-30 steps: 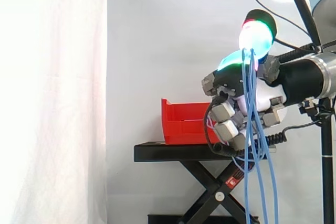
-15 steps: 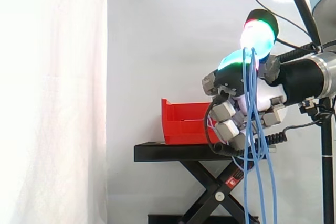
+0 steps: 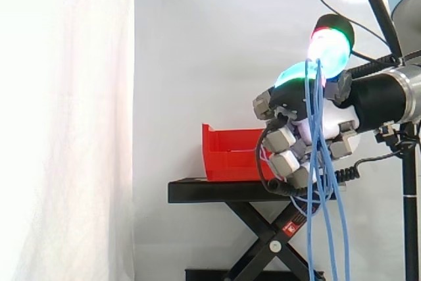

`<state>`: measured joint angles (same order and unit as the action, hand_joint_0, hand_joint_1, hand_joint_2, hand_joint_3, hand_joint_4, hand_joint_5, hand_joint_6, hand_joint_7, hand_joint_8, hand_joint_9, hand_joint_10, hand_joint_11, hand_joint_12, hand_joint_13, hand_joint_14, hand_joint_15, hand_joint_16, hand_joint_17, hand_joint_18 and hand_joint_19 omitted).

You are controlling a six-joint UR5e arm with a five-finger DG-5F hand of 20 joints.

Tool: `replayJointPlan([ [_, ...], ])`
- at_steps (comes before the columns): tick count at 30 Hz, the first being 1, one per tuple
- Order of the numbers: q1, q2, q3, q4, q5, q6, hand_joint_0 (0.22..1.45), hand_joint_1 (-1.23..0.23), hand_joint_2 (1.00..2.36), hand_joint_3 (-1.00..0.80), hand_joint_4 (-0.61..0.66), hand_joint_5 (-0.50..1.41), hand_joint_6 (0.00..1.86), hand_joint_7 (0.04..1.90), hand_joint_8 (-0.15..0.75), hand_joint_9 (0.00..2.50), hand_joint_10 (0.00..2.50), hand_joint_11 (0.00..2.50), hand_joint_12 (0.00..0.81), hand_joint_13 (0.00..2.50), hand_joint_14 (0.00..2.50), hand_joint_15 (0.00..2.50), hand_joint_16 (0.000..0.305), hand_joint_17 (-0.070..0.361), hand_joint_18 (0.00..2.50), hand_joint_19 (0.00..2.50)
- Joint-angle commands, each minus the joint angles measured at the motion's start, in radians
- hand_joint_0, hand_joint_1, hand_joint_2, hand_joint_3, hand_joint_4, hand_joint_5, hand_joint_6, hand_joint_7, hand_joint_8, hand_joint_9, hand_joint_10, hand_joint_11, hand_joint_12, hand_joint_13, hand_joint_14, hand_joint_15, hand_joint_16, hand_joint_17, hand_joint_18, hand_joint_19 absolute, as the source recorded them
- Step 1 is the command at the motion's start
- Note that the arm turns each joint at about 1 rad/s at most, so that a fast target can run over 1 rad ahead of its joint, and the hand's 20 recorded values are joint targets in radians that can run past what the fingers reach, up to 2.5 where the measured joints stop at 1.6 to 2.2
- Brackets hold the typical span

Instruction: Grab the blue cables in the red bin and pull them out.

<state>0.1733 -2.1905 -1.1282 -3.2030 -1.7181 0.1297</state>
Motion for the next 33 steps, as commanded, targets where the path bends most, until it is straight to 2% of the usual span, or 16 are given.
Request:
replayJointPlan([
  [1, 0.0, 0.0, -0.001, 0.0, 0.0, 0.0, 0.86, -0.96, 1.0, -1.0, 0.17, 0.61, 0.85, 0.5, 0.254, 0.74, 0.02, 0.64, 0.348, 0.74, 0.02, 0.59, 0.046, 0.103, 0.69, 0.75],
  [28, 0.0, 0.0, 0.001, 0.0, 0.0, 0.0, 0.89, -1.02, 1.0, -1.0, 0.18, 0.51, 0.96, 0.43, 0.255, 0.71, 0.02, 0.65, 0.343, 0.73, 0.02, 0.59, 0.046, 0.103, 0.68, 0.75],
  [33, 0.0, 0.0, -0.001, 0.0, 0.0, 0.0, 0.85, -0.97, 1.0, -1.0, 0.18, 0.53, 0.94, 0.43, 0.254, 0.7, 0.02, 0.67, 0.349, 0.73, 0.02, 0.58, 0.046, 0.104, 0.68, 0.75],
])
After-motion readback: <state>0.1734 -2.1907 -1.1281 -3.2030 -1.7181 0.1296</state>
